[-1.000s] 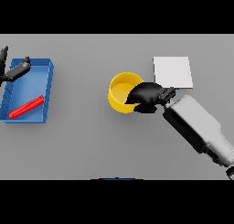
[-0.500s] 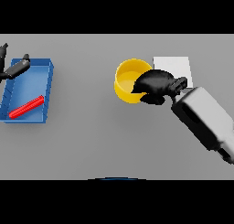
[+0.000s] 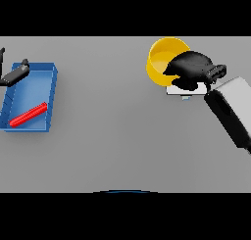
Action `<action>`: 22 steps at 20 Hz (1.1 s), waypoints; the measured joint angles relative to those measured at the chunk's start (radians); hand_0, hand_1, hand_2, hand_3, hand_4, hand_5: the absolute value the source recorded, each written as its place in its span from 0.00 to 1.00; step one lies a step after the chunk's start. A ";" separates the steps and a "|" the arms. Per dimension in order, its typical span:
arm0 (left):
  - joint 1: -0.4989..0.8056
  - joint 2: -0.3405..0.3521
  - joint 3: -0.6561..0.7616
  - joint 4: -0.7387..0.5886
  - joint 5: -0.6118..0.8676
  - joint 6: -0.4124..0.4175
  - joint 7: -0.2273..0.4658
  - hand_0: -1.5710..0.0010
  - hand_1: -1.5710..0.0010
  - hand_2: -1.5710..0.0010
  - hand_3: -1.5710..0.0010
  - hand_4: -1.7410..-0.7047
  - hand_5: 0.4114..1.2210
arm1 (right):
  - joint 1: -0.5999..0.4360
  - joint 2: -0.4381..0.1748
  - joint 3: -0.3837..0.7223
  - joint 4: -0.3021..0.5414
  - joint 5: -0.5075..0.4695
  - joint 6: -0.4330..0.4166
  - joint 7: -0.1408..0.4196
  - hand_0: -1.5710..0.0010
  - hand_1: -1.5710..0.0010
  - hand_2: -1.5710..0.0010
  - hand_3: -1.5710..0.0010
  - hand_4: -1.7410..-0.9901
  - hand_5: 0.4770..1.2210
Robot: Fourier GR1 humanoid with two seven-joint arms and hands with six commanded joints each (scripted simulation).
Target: Pick up the red beaker and tilt it to pour out 1 green nut into yellow bowl. Pick up the yellow bowl and place it on the metallic measuring scale.
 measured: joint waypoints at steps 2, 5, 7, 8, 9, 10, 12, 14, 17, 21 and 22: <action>0.004 -0.013 -0.006 -0.011 0.003 0.006 0.012 1.00 1.00 1.00 1.00 0.89 0.43 | -0.003 -0.001 -0.024 0.045 -0.012 -0.008 0.009 0.00 0.00 0.00 0.23 0.03 1.00; -0.004 -0.012 -0.004 -0.009 0.003 0.005 0.025 1.00 1.00 1.00 1.00 0.88 0.45 | -0.023 -0.015 -0.041 0.166 0.005 -0.066 -0.026 0.00 0.00 0.00 0.25 0.03 1.00; 0.015 0.015 0.001 -0.028 0.006 0.002 0.027 1.00 1.00 1.00 1.00 0.89 0.45 | -0.031 -0.014 -0.042 0.236 0.013 -0.096 -0.055 0.00 0.00 0.00 0.25 0.03 1.00; 0.007 0.011 0.001 -0.018 0.005 -0.002 0.031 1.00 1.00 1.00 1.00 0.89 0.44 | -0.037 -0.011 -0.045 0.263 0.017 -0.108 -0.056 0.00 0.00 0.00 0.23 0.03 1.00; 0.014 0.009 -0.001 -0.025 0.007 0.002 0.033 1.00 1.00 1.00 1.00 0.89 0.43 | -0.035 -0.005 -0.048 0.290 0.020 -0.126 -0.056 0.00 0.00 0.00 0.22 0.03 1.00; 0.000 0.003 -0.002 -0.017 0.001 0.003 0.040 1.00 1.00 1.00 1.00 0.89 0.43 | -0.041 -0.005 -0.051 0.317 0.023 -0.135 -0.062 0.00 0.00 0.00 0.20 0.02 1.00; 0.009 0.004 -0.001 -0.010 0.002 0.001 0.030 1.00 1.00 1.00 1.00 0.89 0.43 | -0.044 -0.003 -0.051 0.361 0.028 -0.151 -0.078 0.00 0.00 0.00 0.13 0.02 1.00; 0.010 0.004 0.001 -0.001 0.004 -0.002 0.026 1.00 1.00 1.00 1.00 0.90 0.42 | -0.052 0.023 -0.044 0.427 0.046 -0.196 -0.091 0.00 0.00 0.00 0.10 0.02 1.00; 0.002 0.008 -0.003 -0.018 0.004 0.002 0.036 1.00 1.00 1.00 1.00 0.91 0.40 | -0.062 0.044 -0.045 0.493 0.055 -0.231 -0.101 0.00 0.03 0.00 0.06 0.02 1.00; -0.010 -0.001 -0.002 0.007 0.003 -0.002 0.044 1.00 1.00 1.00 1.00 0.90 0.40 | -0.085 0.070 -0.049 0.574 0.068 -0.272 -0.102 0.00 0.07 0.00 0.05 0.02 1.00; -0.012 -0.001 -0.001 0.011 0.004 -0.008 0.032 1.00 1.00 1.00 1.00 0.90 0.40 | -0.081 0.070 -0.047 0.576 0.068 -0.277 -0.109 0.01 0.10 0.00 0.06 0.03 1.00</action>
